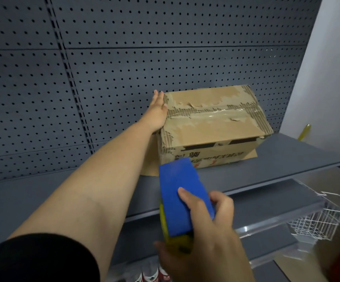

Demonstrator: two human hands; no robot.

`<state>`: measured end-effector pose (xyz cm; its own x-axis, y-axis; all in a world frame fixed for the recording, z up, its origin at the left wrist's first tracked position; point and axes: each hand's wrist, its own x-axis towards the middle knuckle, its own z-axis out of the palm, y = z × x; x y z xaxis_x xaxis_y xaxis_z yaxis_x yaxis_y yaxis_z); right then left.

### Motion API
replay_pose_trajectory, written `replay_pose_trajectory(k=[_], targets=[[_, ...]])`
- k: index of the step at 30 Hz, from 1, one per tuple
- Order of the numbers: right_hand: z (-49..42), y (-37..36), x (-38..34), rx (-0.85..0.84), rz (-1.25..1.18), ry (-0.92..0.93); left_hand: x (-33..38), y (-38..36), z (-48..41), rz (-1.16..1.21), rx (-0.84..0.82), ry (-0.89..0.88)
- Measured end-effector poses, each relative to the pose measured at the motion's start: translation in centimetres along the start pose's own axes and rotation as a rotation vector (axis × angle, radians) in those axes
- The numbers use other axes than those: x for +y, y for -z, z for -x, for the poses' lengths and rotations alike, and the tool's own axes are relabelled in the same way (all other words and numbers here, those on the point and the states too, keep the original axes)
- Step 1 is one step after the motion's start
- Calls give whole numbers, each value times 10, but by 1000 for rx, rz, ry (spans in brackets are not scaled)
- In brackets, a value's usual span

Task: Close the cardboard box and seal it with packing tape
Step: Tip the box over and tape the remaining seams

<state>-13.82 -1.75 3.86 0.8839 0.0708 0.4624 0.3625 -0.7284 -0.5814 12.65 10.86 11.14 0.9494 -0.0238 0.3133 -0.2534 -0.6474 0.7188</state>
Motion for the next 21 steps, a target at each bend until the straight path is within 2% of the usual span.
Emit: replay_pose_trajectory(k=[2, 5, 8, 10, 13, 16, 18, 21], targets=[[-5, -1, 5, 16, 18, -4, 0, -3, -2, 7, 34, 16], [-16, 1, 10, 42, 27, 11, 0, -5, -3, -69, 189, 18], [-23, 8, 10, -102, 91, -45, -2, -4, 2, -274, 327, -161], [-29, 12, 12, -148, 142, -64, -1, -2, 10, -373, 348, -276], [-38, 17, 16, -149, 177, -36, 2, 2, 28, -493, 259, -327], [-43, 17, 21, -124, 164, 1, -6, 4, 49, -450, -16, -272], [-46, 15, 22, -107, 147, 10, -12, 3, 58, -380, -141, -238], [-48, 9, 24, -88, 115, 6, -16, -1, 57, -313, -155, -197]])
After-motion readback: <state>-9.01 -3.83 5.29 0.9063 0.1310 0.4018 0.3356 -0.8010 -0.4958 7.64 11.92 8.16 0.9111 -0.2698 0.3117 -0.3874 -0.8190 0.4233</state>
